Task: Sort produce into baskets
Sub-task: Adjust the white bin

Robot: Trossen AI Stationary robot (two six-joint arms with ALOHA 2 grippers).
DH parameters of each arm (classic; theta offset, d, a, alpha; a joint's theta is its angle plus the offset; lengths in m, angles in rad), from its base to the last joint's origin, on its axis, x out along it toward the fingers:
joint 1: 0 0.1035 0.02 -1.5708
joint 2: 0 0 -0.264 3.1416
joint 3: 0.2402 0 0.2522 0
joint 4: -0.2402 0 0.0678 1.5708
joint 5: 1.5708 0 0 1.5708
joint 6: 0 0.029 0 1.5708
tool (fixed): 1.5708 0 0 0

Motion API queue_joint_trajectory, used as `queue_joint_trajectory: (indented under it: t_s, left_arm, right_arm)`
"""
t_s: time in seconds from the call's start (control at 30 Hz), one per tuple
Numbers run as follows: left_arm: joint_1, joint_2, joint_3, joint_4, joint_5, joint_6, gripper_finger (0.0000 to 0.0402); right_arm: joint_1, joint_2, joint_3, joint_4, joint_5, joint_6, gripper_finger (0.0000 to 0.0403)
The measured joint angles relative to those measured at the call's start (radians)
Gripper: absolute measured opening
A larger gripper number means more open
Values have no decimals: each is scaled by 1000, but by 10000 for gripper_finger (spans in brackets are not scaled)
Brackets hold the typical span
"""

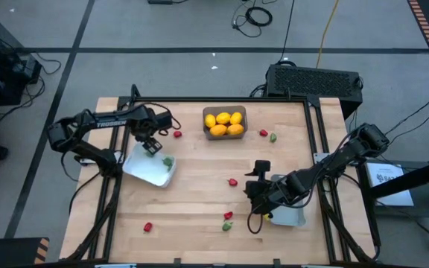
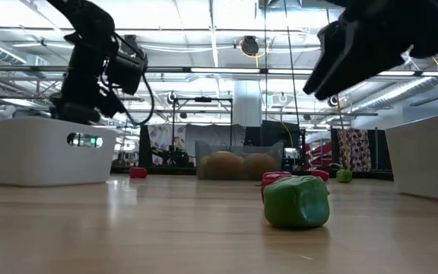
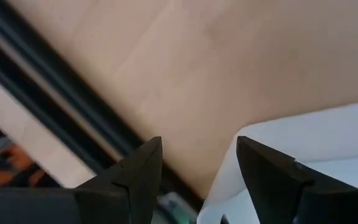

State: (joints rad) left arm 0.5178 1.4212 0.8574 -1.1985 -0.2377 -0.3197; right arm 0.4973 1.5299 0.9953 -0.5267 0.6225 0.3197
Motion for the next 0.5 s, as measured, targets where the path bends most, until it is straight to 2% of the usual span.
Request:
queue_joint_trajectory:
  t_s: [0.13,0.33,0.5]
  left_arm:
    - [-23,0,0,-66,8,-42,215]
    - [-86,0,0,-90,108,-64,215]
    - [-152,0,0,-158,142,-97,215]
  right_arm:
    - [0,0,-31,6,0,1,279]
    - [-5,0,-37,52,4,-20,279]
    - [-5,0,-37,67,-8,-35,279]
